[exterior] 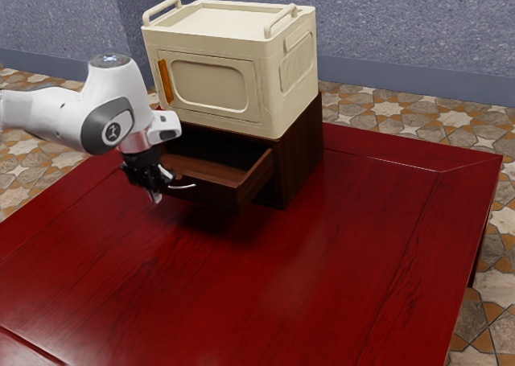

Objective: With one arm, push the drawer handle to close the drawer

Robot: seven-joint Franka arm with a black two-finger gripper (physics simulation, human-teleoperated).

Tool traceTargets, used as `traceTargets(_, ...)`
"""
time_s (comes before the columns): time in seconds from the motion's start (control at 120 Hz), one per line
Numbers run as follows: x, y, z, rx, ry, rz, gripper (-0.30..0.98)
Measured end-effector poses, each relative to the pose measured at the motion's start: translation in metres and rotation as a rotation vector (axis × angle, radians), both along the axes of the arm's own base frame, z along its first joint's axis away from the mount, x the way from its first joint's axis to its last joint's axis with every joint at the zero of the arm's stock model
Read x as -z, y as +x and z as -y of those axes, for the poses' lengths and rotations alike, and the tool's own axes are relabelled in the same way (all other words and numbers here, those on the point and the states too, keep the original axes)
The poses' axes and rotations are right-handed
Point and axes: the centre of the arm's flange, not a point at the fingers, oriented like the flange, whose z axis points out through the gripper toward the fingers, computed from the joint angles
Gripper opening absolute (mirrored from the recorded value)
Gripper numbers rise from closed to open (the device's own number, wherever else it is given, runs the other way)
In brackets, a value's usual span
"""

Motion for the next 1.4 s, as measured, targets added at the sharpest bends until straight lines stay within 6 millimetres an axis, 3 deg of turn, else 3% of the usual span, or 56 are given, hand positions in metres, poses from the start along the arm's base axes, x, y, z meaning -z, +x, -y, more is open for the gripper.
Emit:
traceTargets(0.383, 0.015, 0.028, 0.004, 0.019, 0.007, -0.002, -0.10)
traceTargets(1.117, 0.013, 0.071, -0.007, 0.004, -0.001, 0.068, -0.10)
traceTargets(1.4, 0.022, 0.098, 0.001, 0.025, -0.003, 0.128, -0.10)
